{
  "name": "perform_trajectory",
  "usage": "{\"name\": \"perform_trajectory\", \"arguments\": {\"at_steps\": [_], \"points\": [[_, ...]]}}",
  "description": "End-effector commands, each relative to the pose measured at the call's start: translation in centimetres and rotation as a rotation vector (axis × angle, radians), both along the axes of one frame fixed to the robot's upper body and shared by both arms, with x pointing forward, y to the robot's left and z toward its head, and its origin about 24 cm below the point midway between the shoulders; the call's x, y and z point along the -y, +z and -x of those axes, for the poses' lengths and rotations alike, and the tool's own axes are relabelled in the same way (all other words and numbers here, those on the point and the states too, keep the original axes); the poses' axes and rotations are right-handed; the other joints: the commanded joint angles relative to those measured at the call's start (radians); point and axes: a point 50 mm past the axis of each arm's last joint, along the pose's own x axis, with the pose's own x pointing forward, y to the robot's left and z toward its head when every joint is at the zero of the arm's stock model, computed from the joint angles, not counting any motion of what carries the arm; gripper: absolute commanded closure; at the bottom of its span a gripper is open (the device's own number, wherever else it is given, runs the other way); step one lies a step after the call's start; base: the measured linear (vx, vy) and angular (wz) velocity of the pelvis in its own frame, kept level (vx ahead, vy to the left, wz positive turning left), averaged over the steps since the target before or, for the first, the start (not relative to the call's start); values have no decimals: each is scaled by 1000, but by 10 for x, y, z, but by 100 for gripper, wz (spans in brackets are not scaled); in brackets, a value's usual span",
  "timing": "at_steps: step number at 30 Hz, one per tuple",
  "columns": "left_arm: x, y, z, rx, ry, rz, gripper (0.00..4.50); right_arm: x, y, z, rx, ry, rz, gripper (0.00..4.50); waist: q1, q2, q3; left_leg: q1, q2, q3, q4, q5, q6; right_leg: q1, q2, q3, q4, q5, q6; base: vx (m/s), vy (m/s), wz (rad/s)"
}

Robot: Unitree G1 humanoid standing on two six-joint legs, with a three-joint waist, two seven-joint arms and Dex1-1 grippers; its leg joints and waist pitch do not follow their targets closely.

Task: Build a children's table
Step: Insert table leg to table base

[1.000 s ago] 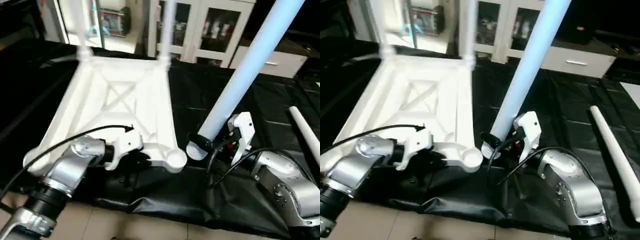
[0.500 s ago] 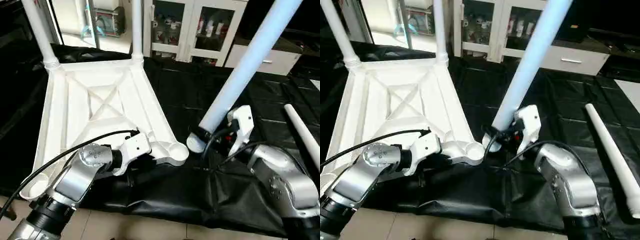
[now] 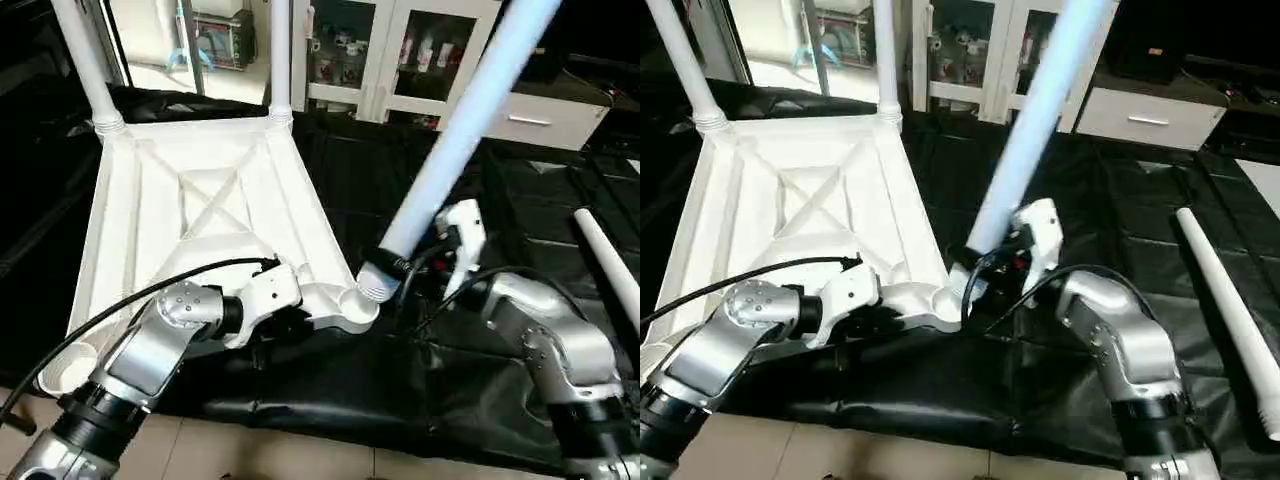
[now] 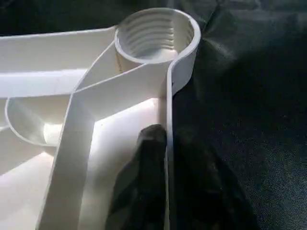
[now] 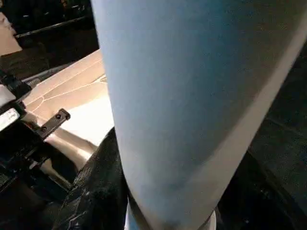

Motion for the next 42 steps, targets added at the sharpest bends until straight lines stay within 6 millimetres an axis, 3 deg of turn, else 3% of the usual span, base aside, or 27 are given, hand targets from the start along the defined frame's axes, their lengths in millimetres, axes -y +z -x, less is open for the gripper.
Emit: {"name": "perform_trajectory", "arguments": {"at_steps": [1,2,7,8,13,14,17,29,35,40,42], "points": [[-6,-1,-3,-37,36,-9,392,0,6,-3,27,20,15,261,5,5,-57,-1,72,-24,-81,-41,44,47,-96,55,-63,-72,-256,0,0,0],[-7,1,-4,-48,51,6,362,0,7,-3,28,22,13,261,6,-1,-57,-1,73,-23,-81,-43,40,47,-96,55,-64,-82,-253,0,0,0],[-10,3,-5,-46,59,0,352,-1,8,-5,30,32,14,261,10,2,-60,-1,71,-23,-78,-7,53,48,-95,55,-57,-31,-260,0,0,0],[-11,2,-4,-49,57,-5,352,-1,8,-5,30,35,14,261,11,-6,-60,-4,71,-23,-78,0,60,50,-97,55,-56,-29,-261,0,0,0],[-12,0,-1,-66,38,-14,352,-1,8,-7,31,39,16,261,12,-4,-61,-4,71,-20,-76,1,65,45,-95,54,-56,-23,-263,0,0,0],[-12,-2,1,-75,31,-18,352,-2,8,-8,32,40,15,261,14,2,-62,-3,71,-21,-76,5,64,45,-95,54,-54,-16,-263,0,0,0],[-10,-4,1,-83,30,-18,352,-4,8,-8,31,43,10,261,13,-1,-62,-4,71,-21,-76,4,63,46,-95,54,-54,-10,-265,0,0,0],[-8,-13,5,-94,-28,-60,448,-12,5,-11,14,86,28,261,13,-4,-63,-2,71,-19,-74,21,66,45,-94,53,-50,12,-268,0,0,0],[-7,-16,7,-113,-48,-66,448,-12,0,-10,-10,107,65,261,14,-5,-61,-4,71,-19,-76,-15,52,46,-96,54,-57,-51,-257,0,0,0],[-8,-16,6,-120,-57,-64,448,-10,-4,-8,-41,129,91,261,13,-6,-63,-3,71,-19,-75,2,54,46,-94,54,-54,-24,-257,0,0,0],[-8,-15,5,-119,-57,-64,448,-10,-6,-7,-47,140,100,261,14,-12,-63,-5,70,-18,-74,8,60,47,-96,55,-53,-20,-257,0,0,0]]}}
